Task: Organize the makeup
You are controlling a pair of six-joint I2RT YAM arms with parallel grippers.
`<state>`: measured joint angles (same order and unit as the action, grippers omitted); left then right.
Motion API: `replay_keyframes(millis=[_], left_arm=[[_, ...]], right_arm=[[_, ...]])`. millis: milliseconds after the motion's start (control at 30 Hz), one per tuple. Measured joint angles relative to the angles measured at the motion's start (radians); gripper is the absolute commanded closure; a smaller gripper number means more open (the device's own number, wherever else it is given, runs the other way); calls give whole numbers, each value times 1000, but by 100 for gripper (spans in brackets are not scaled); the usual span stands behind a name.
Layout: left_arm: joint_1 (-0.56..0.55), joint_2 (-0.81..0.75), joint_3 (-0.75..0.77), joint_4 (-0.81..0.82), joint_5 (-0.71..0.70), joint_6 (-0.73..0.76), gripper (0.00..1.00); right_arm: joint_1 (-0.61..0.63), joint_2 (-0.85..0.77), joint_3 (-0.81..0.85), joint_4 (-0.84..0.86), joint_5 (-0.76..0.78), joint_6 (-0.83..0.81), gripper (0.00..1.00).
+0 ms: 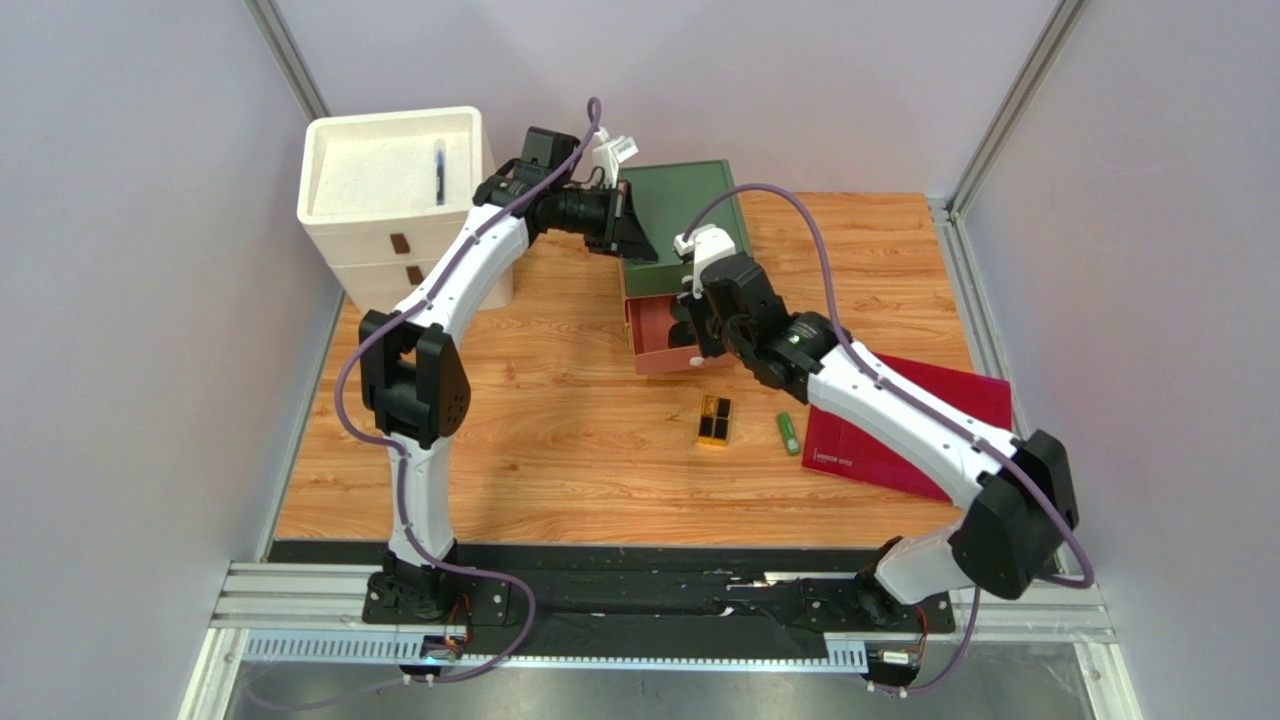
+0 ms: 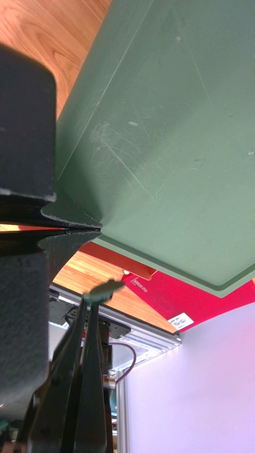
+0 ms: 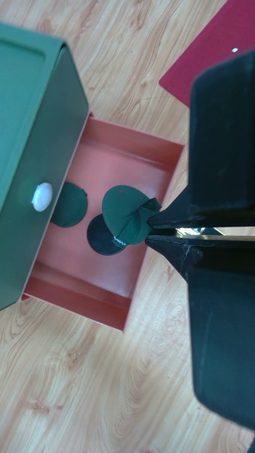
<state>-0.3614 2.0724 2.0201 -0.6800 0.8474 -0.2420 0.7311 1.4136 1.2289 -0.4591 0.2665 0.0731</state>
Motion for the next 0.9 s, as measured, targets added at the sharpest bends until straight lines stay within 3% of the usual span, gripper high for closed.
replay_keyframes(millis=[67,200,333,433,567,733,900], left_arm=[[0,2,4,-4,-3,-3,100],[0,10,19,-15,-5,-10,100],[-1,16,27,-18,-5,-22,100],[-2,17,29,-19,-8,-26,100],[-3,17,29,-19,-13,-32,100],[-3,17,29,-19,-16,-40,100],[-3,17,29,-19,-17,-41,100]], right_arm=[[-8,44,19,3,-6,-2,92],[-31,139,98,-14,-16,-1,57],[-41,167,134,-23,-14,-10,32],[-46,156,133,-23,-12,-21,40],[-65,114,111,-24,-33,1,100],[-158,4,-13,9,-148,145,100],[-282,-118,-263,110,-294,372,100]])
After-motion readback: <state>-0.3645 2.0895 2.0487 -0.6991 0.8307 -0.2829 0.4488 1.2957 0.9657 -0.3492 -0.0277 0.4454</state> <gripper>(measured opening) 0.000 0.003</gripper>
